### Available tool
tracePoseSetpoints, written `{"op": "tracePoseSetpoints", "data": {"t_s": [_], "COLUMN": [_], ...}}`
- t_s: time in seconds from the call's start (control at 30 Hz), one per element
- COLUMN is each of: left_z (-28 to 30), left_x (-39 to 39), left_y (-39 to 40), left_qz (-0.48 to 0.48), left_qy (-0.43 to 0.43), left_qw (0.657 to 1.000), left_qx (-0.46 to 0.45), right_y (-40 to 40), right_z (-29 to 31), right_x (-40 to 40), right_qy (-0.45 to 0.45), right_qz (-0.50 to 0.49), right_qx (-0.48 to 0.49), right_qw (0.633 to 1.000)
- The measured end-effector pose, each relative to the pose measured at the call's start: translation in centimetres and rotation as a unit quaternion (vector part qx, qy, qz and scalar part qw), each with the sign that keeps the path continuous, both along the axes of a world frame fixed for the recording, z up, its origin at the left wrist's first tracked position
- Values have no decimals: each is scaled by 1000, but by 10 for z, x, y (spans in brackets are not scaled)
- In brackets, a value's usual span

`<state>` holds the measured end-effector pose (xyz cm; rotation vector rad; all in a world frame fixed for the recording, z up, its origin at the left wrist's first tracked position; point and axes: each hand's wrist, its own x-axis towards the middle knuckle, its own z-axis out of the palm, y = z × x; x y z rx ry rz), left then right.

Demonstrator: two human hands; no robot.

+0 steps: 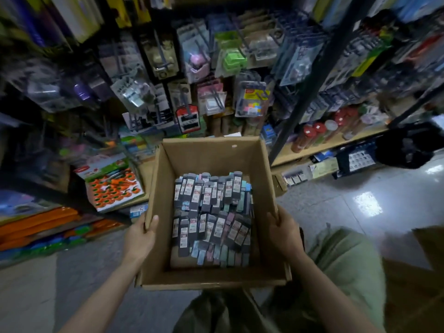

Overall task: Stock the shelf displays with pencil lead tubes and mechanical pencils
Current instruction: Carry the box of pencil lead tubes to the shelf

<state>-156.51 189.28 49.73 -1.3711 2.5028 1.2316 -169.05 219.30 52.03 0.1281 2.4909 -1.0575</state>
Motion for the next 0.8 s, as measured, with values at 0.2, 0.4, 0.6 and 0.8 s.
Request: {"op": "tracePoseSetpoints", "data": {"t_s": [0.2,0.4,0.6,0.8], "left_z": [-3,-14,-20,-7], "left_x": [14,13,-4,-19], "left_y": [15,52,122,236], "left_qz": [78,159,253,412], "left_qy": [0,-24,-28,18], "left_qw": [997,987,967,911], "left_qx": [15,10,1,-9], "right_y": [-8,-4,21,27], "right_z": [-6,-22,-48,-43], "right_x": [-27,-73,-152,-213], "right_qy": [10,6,-9,30], "right_qz": [61,146,273,420], "right_qx": [-5,3,12,-2], "right_qw": [998,989,962,907]}}
